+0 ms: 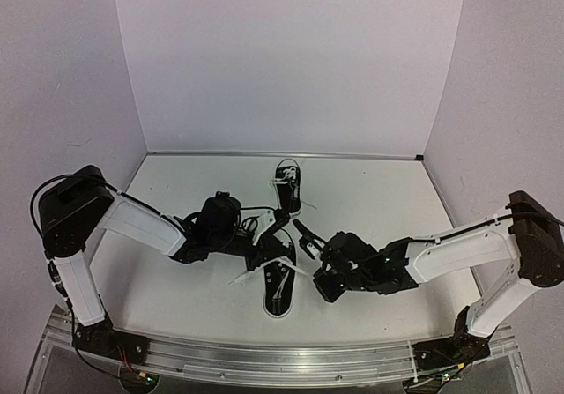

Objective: Tie the shoes

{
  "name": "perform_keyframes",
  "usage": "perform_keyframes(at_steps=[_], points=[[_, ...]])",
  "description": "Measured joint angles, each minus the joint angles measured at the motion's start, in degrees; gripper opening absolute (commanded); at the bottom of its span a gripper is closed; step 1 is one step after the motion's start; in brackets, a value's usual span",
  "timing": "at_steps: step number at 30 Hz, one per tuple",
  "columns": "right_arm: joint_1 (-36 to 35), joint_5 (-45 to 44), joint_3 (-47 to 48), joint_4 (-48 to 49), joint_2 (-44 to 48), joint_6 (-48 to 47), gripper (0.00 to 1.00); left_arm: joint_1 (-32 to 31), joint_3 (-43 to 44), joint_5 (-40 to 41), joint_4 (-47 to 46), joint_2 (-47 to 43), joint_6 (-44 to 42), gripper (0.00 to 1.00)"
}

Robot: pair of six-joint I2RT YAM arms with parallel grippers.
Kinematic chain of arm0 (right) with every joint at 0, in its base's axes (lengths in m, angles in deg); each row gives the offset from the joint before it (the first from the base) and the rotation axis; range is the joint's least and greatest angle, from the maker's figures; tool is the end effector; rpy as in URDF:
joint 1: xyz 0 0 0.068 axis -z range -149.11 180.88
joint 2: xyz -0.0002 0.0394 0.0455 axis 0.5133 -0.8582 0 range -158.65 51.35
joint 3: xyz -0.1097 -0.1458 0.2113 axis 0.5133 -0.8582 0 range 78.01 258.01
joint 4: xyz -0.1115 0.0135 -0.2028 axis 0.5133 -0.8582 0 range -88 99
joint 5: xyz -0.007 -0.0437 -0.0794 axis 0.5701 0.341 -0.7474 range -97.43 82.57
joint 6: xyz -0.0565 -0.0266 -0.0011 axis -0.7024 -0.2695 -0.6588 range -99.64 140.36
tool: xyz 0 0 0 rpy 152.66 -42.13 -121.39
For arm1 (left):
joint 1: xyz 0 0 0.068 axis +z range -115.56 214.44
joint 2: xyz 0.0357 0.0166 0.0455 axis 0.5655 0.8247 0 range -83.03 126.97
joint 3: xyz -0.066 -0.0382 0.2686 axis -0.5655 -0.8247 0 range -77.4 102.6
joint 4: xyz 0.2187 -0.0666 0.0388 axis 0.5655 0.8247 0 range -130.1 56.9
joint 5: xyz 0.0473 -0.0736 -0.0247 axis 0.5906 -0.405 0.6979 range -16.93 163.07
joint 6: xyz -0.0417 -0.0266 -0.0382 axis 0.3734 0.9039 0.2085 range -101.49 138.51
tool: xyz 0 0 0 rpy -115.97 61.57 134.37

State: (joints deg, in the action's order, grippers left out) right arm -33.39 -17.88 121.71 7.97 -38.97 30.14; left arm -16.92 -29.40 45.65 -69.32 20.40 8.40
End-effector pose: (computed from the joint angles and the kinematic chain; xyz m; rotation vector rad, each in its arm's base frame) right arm 0.1349 0.2601 0.1811 -1.0314 2.1898 0.3876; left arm 0.2060 -0.2930 0.1839 1.3329 1.6244 -0.9297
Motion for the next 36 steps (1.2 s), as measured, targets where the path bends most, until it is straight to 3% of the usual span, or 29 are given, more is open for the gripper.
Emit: perform_keyframes(at_steps=[8, 25, 36], points=[[0.00, 0.70, -0.26, -4.00, 0.02, 4.53, 0.00, -3.86, 1.54, 1.30, -5.89, 4.86, 3.05, 0.00], [2.41, 1.01, 2.52, -7.02, -6.82, 9.69, 0.00, -3.71, -15.00, 9.49, -25.39, 1.24, 13.47, 0.01], [3.13, 1.17, 2.66, -7.20, -7.23, 9.88, 0.00, -2.69, -20.36, 14.67, -36.70, 1.34, 20.72, 0.04]])
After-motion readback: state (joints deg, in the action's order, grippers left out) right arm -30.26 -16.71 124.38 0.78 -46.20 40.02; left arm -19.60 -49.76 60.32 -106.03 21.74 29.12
